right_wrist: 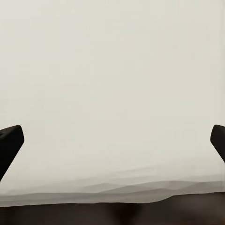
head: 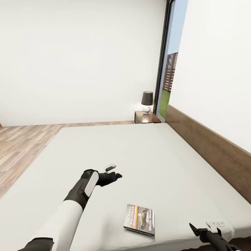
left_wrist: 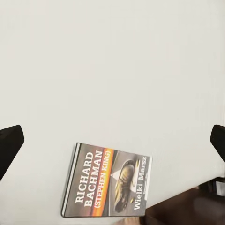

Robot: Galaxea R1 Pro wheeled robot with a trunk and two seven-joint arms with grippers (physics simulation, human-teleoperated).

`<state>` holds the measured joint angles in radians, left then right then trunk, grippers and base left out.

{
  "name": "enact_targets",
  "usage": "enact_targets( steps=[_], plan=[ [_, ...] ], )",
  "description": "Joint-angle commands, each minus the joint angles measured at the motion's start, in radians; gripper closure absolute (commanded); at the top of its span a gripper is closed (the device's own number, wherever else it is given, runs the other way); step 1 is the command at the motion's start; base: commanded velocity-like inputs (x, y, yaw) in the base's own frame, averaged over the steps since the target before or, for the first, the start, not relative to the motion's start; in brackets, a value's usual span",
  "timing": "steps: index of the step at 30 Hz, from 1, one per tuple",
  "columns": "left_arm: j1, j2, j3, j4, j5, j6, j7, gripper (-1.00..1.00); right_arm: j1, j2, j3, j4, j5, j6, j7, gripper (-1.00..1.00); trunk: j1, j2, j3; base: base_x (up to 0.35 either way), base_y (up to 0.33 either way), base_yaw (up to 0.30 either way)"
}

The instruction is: In the bedroom, move the book from the bed onto either nightstand, and place the two sandals side by side next to the bed.

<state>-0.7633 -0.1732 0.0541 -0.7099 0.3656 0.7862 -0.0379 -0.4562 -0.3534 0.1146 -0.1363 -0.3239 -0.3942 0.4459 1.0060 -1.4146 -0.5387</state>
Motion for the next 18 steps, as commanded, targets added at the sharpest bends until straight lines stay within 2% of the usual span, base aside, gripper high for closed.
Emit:
enact_targets(
  steps=[1, 10, 18],
  plan=[
    [-0.001, -0.001, 0.005, 0.0, 0.004, 0.006, 0.001, -1.0, -0.001, -0.001, 0.008, 0.001, -0.011, -0.003, 0.004, -1.0, 0.0, -0.001, -0.001, 0.0, 0.0, 0.0],
    [-0.001, -0.001, -0.012, 0.004, 0.016, 0.005, 0.01, -1.0, -0.001, -0.001, 0.008, 0.001, -0.011, -0.003, 0.004, -1.0, 0.0, -0.001, -0.001, 0.0, 0.0, 0.0],
    [-0.001, -0.001, -0.013, 0.003, 0.016, 0.004, 0.007, -1.0, -0.001, -0.001, 0.008, 0.001, -0.011, -0.003, 0.005, -1.0, 0.0, -0.001, -0.001, 0.0, 0.0, 0.0]
  ],
)
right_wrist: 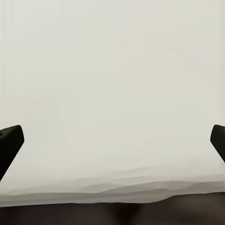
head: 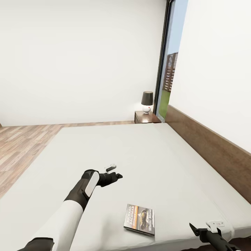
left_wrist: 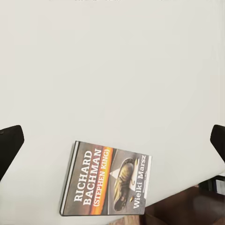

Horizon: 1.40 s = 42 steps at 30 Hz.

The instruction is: In the bedroom, move the book from the bed onto either nightstand, and place the two sandals side by side next to the bed.

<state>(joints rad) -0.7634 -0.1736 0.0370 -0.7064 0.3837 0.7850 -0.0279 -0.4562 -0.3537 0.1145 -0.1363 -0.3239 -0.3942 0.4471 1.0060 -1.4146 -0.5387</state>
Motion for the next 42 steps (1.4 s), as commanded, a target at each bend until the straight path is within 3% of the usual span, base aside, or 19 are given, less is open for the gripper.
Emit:
enact_targets(
  steps=[1, 29, 34, 37, 40, 42],
  plan=[
    [-0.001, -0.001, 0.004, -0.001, -0.002, 0.005, -0.003, -1.0, -0.001, -0.001, 0.008, 0.001, -0.011, -0.003, 0.004, -1.0, 0.0, -0.001, -0.001, 0.0, 0.0, 0.0],
    [-0.001, -0.001, -0.006, -0.001, -0.001, 0.005, -0.007, -1.0, -0.001, -0.001, 0.008, 0.0, -0.009, -0.008, 0.007, -1.0, 0.103, -0.19, -0.086, 0.0, 0.0, 0.0],
    [-0.001, -0.001, -0.006, -0.001, -0.002, 0.005, -0.007, -1.0, -0.001, -0.001, 0.008, -0.003, -0.009, -0.106, 0.016, -1.0, 0.103, -0.19, -0.086, 0.0, 0.0, 0.0],
    [-0.001, -0.001, -0.006, -0.001, -0.002, 0.005, -0.007, -1.0, -0.001, -0.003, 0.007, -0.003, -0.011, -0.14, 0.106, -1.0, 0.103, -0.19, -0.086, 0.0, 0.0, 0.0],
    [-0.001, -0.001, -0.006, 0.0, -0.001, 0.005, -0.007, -1.0, -0.001, -0.01, 0.005, -0.001, -0.019, -0.148, 0.304, -1.0, 0.103, -0.19, -0.086, 0.0, 0.0, 0.0],
    [-0.001, -0.001, -0.006, 0.0, -0.001, 0.005, -0.008, -1.0, -0.001, -0.012, 0.004, 0.0, -0.021, -0.147, 0.394, -1.0, 0.103, -0.19, -0.086, 0.0, 0.0, 0.0]
  ],
)
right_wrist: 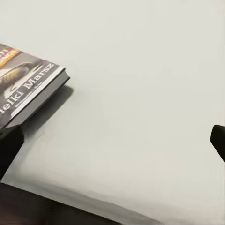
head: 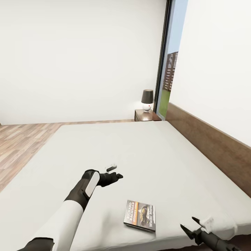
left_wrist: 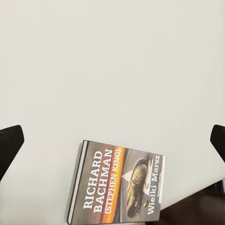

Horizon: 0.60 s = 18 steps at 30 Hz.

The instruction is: In the bedroom, move the book from the bed onto either nightstand, and place the two sandals side by side next to the bed.

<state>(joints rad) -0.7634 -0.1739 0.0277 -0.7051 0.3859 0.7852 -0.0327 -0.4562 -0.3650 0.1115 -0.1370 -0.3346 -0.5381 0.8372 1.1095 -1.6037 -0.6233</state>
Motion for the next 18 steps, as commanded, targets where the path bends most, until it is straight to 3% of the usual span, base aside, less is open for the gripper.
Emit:
enact_targets(
  steps=[1, 4, 7, 11, 14, 18],
  plan=[
    [-0.001, -0.001, 0.003, -0.001, -0.003, 0.005, -0.004, -1.0, -0.001, -0.003, 0.007, 0.001, -0.011, -0.003, 0.035, -1.0, 0.0, -0.001, -0.001, 0.0, 0.0, 0.0],
    [-0.001, -0.001, 0.003, -0.001, -0.002, 0.005, -0.004, -1.0, -0.001, -0.02, 0.006, 0.001, -0.012, -0.001, 0.089, -1.0, 0.0, -0.001, -0.001, 0.0, 0.0, 0.0],
    [-0.001, -0.001, 0.003, -0.001, -0.002, 0.005, -0.004, -1.0, -0.001, -0.026, -0.002, -0.008, -0.012, 0.017, 0.102, -1.0, 0.0, -0.001, -0.001, 0.0, 0.0, 0.0],
    [-0.001, -0.001, 0.002, -0.001, -0.002, 0.006, -0.005, -1.0, -0.004, -0.029, -0.023, -0.076, -0.013, 0.187, 0.089, -1.0, 0.0, -0.001, -0.001, 0.0, 0.0, 0.0],
    [-0.001, -0.001, 0.002, -0.001, -0.002, 0.006, -0.005, -1.0, -0.005, -0.029, -0.031, -0.235, -0.013, 0.311, 0.043, -1.0, 0.0, -0.001, -0.001, 0.0, 0.0, 0.0],
    [-0.001, -0.001, 0.001, -0.001, -0.002, 0.006, -0.006, -1.0, -0.005, -0.028, -0.035, -0.393, -0.012, 0.361, -0.02, -1.0, 0.0, -0.001, -0.001, 0.0, 0.0, 0.0]
  ],
)
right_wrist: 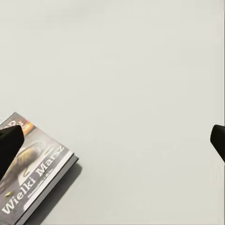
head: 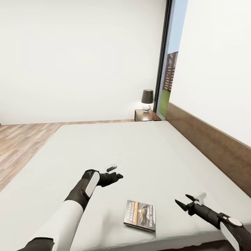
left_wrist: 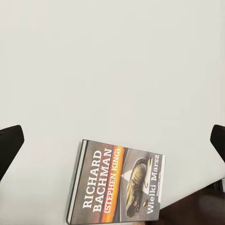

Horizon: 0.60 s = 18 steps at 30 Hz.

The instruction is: In the bedroom, move the book from the bed onto either nightstand, and place the two sandals side by side next to the bed.

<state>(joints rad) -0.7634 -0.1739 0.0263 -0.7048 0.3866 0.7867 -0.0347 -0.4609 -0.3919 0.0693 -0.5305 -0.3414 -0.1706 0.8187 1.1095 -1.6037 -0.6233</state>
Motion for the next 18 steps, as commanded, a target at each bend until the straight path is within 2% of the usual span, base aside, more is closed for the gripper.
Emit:
enact_targets(
  steps=[1, 5, 12, 14, 18],
  plan=[
    [-0.001, -0.001, 0.003, -0.001, -0.003, 0.005, -0.004, -1.0, -0.001, -0.002, 0.006, -0.011, -0.005, -0.003, -0.009, -1.0, 0.004, -0.008, -0.004, 0.0, 0.0, 0.0],
    [-0.001, -0.001, 0.003, -0.001, -0.003, 0.005, -0.004, -1.0, -0.001, -0.002, -0.019, -0.054, -0.006, 0.03, -0.037, -1.0, 0.019, -0.036, -0.017, 0.0, 0.0, 0.0],
    [-0.001, -0.001, 0.003, 0.001, -0.001, 0.005, -0.003, -1.0, -0.001, -0.001, -0.159, -0.084, -0.005, 0.047, -0.045, -1.0, 0.046, -0.085, -0.039, 0.0, 0.0, 0.0],
    [-0.001, -0.001, 0.003, 0.002, 0.0, 0.005, -0.003, -1.0, -0.001, -0.001, -0.178, -0.085, -0.005, 0.048, -0.045, -1.0, 0.054, -0.099, -0.045, 0.0, 0.0, 0.0],
    [-0.001, -0.001, 0.003, 0.007, 0.0, 0.005, -0.004, -1.0, -0.001, -0.001, -0.188, -0.086, -0.005, 0.048, -0.046, -1.0, 0.069, -0.127, -0.057, 0.0, 0.0, 0.0]
  ],
)
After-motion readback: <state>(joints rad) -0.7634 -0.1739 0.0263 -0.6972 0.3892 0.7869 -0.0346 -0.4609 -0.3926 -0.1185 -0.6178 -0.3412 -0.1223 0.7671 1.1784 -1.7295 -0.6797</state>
